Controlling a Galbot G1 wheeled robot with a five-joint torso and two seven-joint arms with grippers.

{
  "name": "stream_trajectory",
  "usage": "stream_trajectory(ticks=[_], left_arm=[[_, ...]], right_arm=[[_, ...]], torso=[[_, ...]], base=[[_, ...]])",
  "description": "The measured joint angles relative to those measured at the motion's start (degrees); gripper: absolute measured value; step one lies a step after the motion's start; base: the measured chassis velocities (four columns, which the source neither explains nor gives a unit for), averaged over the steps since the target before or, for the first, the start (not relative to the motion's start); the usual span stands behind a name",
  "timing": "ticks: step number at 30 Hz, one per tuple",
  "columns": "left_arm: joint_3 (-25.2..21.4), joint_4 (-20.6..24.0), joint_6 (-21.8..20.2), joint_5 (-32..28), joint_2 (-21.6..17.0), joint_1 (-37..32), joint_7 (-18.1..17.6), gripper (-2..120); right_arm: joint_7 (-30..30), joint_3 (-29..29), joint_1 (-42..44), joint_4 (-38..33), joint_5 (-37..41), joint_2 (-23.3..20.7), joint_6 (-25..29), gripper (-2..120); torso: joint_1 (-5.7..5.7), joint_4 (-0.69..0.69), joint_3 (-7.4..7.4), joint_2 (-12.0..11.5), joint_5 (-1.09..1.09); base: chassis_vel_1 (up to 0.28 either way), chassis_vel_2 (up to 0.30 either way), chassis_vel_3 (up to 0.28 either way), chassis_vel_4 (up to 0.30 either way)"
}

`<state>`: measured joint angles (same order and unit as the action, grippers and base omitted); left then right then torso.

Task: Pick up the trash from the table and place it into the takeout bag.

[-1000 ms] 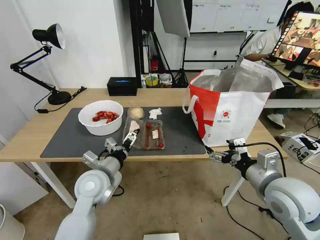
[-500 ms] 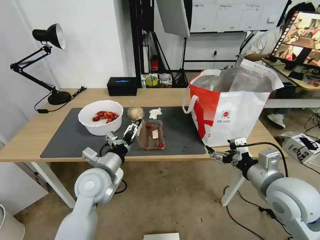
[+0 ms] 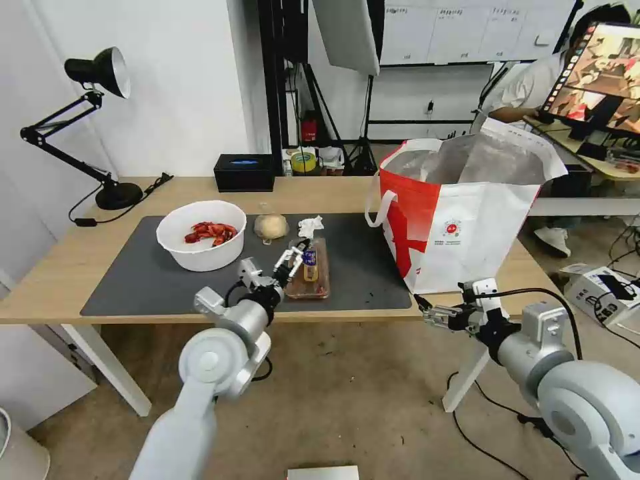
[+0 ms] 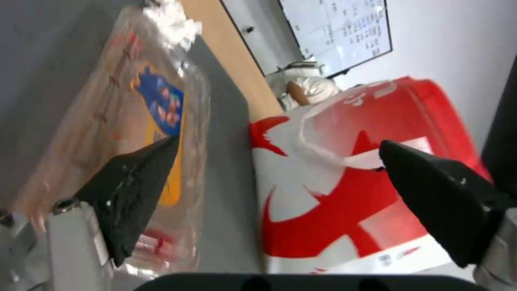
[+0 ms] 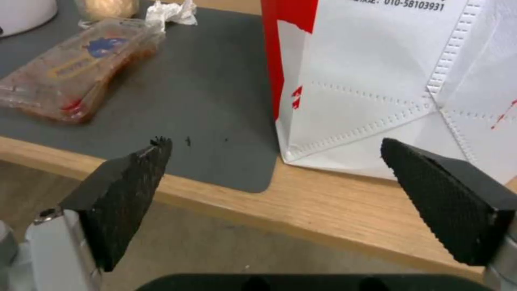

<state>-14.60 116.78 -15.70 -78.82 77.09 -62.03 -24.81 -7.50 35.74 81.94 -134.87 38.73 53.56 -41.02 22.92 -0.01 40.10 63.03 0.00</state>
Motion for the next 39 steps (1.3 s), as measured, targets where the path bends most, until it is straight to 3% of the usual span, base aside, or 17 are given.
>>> stream_trajectory(ticks=[3,5,6,7,8,9,12,13,17,18,21,22,25,32,33,39], left_arm=[[0.77,-0.55,-0.05,4.67,-1.33,0.39,1.95,100],[1.71,-1.63,-0.10,13.61,-4.79,1.04,7.63,100],[1.71,-1.63,-0.10,13.61,-4.79,1.04,7.63,100],[1.91,-2.12,0.01,16.83,-5.83,1.27,9.90,97],[2.18,-3.21,0.51,22.62,-7.55,1.70,13.70,93],[2.18,-3.21,0.51,22.62,-7.55,1.70,13.70,93],[2.89,-7.48,4.11,39.52,-13.25,3.59,26.25,77],[2.89,-7.48,4.11,39.52,-13.25,3.59,26.25,77],[4.13,-10.37,5.90,45.41,-20.85,6.62,37.83,58],[4.13,-10.37,5.90,45.41,-20.85,6.62,37.83,58],[6.48,-12.41,6.39,46.10,-23.65,9.01,43.77,45],[6.48,-12.41,6.39,46.10,-23.65,9.01,43.77,45],[9.10,-14.12,6.84,45.75,-23.97,11.07,45.76,28],[10.75,-16.30,7.08,46.15,-23.40,12.51,45.64,9],[11.08,-16.85,7.10,46.63,-23.54,12.91,45.61,1],[14.05,-18.96,7.24,47.18,-23.50,15.41,46.10,0]], right_arm=[[0.00,0.10,0.13,-0.09,0.00,0.07,0.00,100],[0.01,0.16,0.22,-0.13,-0.01,0.08,0.00,100],[0.01,0.16,0.22,-0.13,-0.01,0.08,0.00,100],[0.02,0.16,0.18,-0.13,0.00,0.06,0.00,100],[0.03,0.10,0.02,-0.12,0.02,0.00,0.01,100],[0.03,0.10,0.02,-0.12,0.02,0.00,0.01,100],[0.04,-0.44,-1.05,0.21,1.64,-0.54,0.22,100],[0.04,-0.44,-1.05,0.21,1.64,-0.54,0.22,100],[-0.17,-1.39,-2.87,1.52,2.90,-1.58,0.54,100],[-0.17,-1.39,-2.87,1.52,2.90,-1.58,0.54,100],[-0.24,-1.78,-3.57,2.30,3.18,-2.07,0.63,100],[-0.24,-1.78,-3.57,2.30,3.18,-2.07,0.63,100],[-0.27,-2.49,-4.30,2.99,3.32,-2.16,0.65,100],[-0.30,-3.76,-5.27,3.84,3.37,-2.19,0.66,100],[-0.30,-4.18,-5.55,4.02,3.44,-2.19,0.66,100],[-0.40,-4.91,-6.44,4.50,8.87,-2.03,1.37,100]], torso=[[0.00,0.00,0.00,0.00,0.00],[0.00,0.01,0.00,0.00,0.00],[0.00,0.01,0.00,0.00,0.00],[0.00,0.01,0.00,0.00,0.00],[0.00,0.00,0.00,0.00,-0.01],[0.00,0.00,0.00,0.00,-0.01],[0.00,0.01,0.00,0.00,-0.02],[0.00,0.01,0.00,0.00,-0.02],[0.00,0.02,0.00,0.01,-0.01],[0.00,0.02,0.00,0.01,-0.01],[0.00,0.01,0.00,0.01,-0.01],[0.00,0.01,0.00,0.01,-0.01],[0.00,0.01,0.00,0.00,0.00],[0.00,0.00,0.00,0.00,0.00],[0.00,0.01,0.01,0.00,0.00],[0.00,0.02,0.00,0.00,0.00]], base=[[0.000,0.000,0.000,0.000],[0.000,0.000,0.000,0.000],[0.000,0.000,0.000,0.000],[0.000,0.000,0.000,0.000],[0.000,0.000,0.000,0.000],[0.000,0.000,0.000,0.000],[0.000,0.000,0.000,0.000],[0.000,0.000,0.000,0.000],[0.000,0.000,0.000,0.000],[0.000,0.000,0.000,0.000],[0.000,0.000,0.000,0.000],[0.000,0.000,0.000,0.000],[0.000,0.000,0.000,0.000],[0.000,0.000,0.000,0.000],[0.000,0.000,0.000,0.000],[0.000,0.000,0.000,0.000]])
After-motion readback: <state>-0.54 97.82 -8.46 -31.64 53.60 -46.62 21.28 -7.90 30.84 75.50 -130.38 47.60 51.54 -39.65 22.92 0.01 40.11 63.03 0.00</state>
